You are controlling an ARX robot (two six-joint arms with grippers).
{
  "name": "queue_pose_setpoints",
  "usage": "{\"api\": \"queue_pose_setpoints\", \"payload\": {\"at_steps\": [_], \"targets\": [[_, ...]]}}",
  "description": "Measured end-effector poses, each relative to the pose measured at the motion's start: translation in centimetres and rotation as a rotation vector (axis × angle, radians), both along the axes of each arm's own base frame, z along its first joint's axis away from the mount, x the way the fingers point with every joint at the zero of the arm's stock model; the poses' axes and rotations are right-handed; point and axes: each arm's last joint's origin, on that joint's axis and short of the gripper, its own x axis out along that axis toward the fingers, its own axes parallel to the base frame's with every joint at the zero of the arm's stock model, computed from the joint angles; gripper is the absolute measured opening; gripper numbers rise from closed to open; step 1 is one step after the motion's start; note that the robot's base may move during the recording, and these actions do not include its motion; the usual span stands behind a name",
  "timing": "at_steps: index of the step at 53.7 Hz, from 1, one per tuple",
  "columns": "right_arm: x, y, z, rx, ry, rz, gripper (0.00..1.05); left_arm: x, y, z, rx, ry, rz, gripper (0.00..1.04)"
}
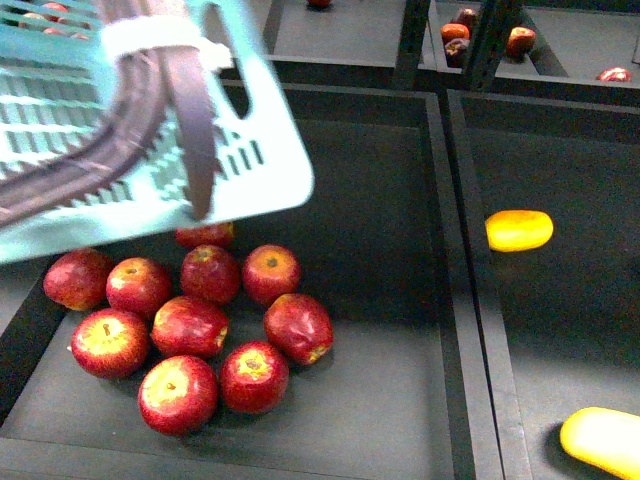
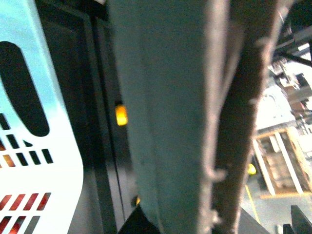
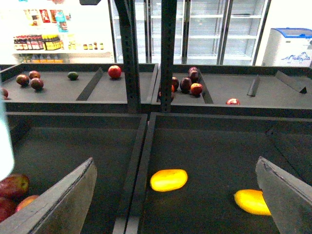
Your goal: Pick mango and avocado into basket
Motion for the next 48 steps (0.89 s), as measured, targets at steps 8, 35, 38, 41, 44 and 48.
{"api": "queue_pose_setpoints", "payload": {"at_steps": [8, 35, 38, 41, 44, 48], "targets": [[0.0, 0.0, 0.0, 0.0, 0.0, 0.0, 0.97, 2.3, -4.6, -3.2, 0.016, 0.096, -0.226, 0.08], [0.0, 0.0, 0.0, 0.0, 0.0, 0.0, 0.97, 3.6, -9.3, -3.2, -0.341, 0.029, -0.227, 0.08], [0.0, 0.0, 0.0, 0.0, 0.0, 0.0, 0.97, 3.6, -9.3, -3.1, -0.385, 0.033, -0.205, 0.08], [0.0, 0.0, 0.0, 0.0, 0.0, 0.0, 0.97, 3.7, -9.3, -3.0, -0.432, 0.052, -0.181, 0.08], [0.0, 0.0, 0.0, 0.0, 0.0, 0.0, 0.97, 3.6, -9.3, -3.1, -0.45, 0.069, -0.177, 0.08], [0.0, 0.0, 0.0, 0.0, 0.0, 0.0, 0.97, 3.6, -9.4, -3.4, -0.437, 0.1, -0.176, 0.08]]}}
